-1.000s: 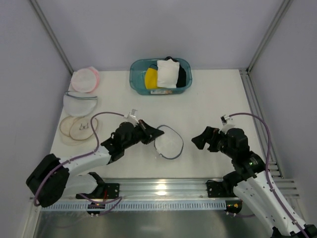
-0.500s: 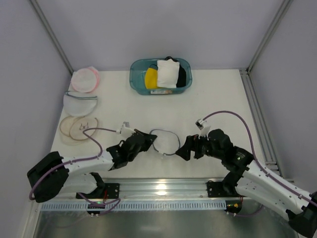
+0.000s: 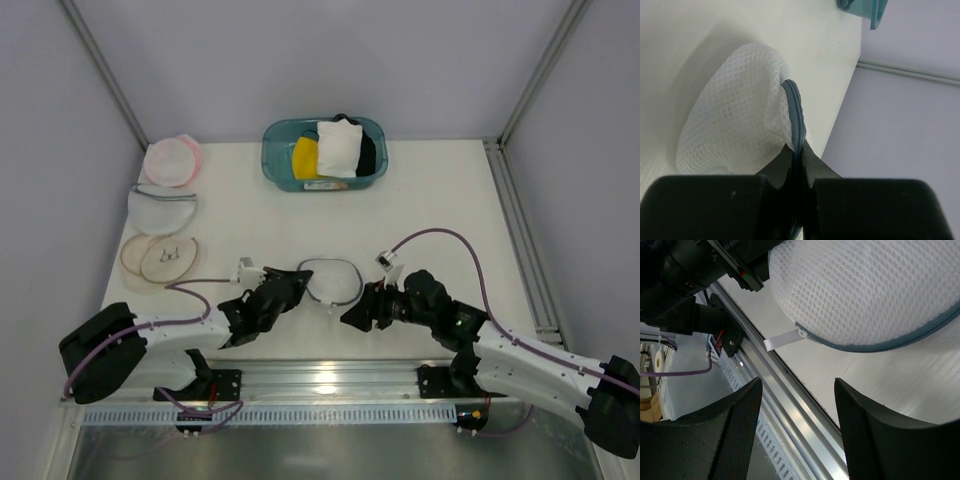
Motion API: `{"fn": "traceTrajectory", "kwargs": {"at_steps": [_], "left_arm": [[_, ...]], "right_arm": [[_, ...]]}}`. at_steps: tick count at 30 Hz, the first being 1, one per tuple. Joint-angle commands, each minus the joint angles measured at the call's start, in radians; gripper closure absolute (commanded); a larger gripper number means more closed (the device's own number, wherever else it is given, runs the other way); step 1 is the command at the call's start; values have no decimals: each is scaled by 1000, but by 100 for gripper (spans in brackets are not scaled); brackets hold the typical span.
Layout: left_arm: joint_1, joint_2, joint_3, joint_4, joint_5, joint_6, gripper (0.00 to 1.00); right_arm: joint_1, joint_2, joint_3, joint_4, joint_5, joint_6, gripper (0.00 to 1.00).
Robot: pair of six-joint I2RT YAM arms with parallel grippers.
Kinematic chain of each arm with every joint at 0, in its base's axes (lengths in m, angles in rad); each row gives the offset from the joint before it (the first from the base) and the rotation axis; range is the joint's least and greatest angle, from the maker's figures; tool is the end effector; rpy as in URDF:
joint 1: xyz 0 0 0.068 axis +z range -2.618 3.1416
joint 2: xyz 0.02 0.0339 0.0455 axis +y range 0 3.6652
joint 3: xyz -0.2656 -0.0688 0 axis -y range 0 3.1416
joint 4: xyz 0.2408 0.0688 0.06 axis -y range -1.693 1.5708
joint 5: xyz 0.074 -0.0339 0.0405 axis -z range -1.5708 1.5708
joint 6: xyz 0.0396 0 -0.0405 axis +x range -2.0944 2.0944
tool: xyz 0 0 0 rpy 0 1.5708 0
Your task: Unzip the laundry bag and remove the bra
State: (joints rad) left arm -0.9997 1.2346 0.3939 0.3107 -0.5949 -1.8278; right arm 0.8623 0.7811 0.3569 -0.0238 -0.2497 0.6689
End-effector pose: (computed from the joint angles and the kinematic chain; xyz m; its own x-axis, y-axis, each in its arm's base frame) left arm 0.1429 -0.1814 0.1708 -0.3516 -0.9345 -0.0547 -0.3750 0.1941 -0.9065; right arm 0.1076 0.1406 0.2074 -0.7673 0.0281 -0.6407 -0.5161 0.5659 0.6429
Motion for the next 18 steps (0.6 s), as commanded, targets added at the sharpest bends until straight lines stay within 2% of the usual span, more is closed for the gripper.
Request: {"fn": "traceTrajectory", "kwargs": {"at_steps": [1,12,18], "left_arm": [[-4,-24,-26,41,-45,-27,100],[-4,0,-118,246,55,-133,100],[-4,46,-116,326,96,-182,100]], "right_arm": [[6,-11,-24,163,-36,34,37],[3,86,-162,520,-138,67,38],[3,176,-210,697,-131,81,38]]}}
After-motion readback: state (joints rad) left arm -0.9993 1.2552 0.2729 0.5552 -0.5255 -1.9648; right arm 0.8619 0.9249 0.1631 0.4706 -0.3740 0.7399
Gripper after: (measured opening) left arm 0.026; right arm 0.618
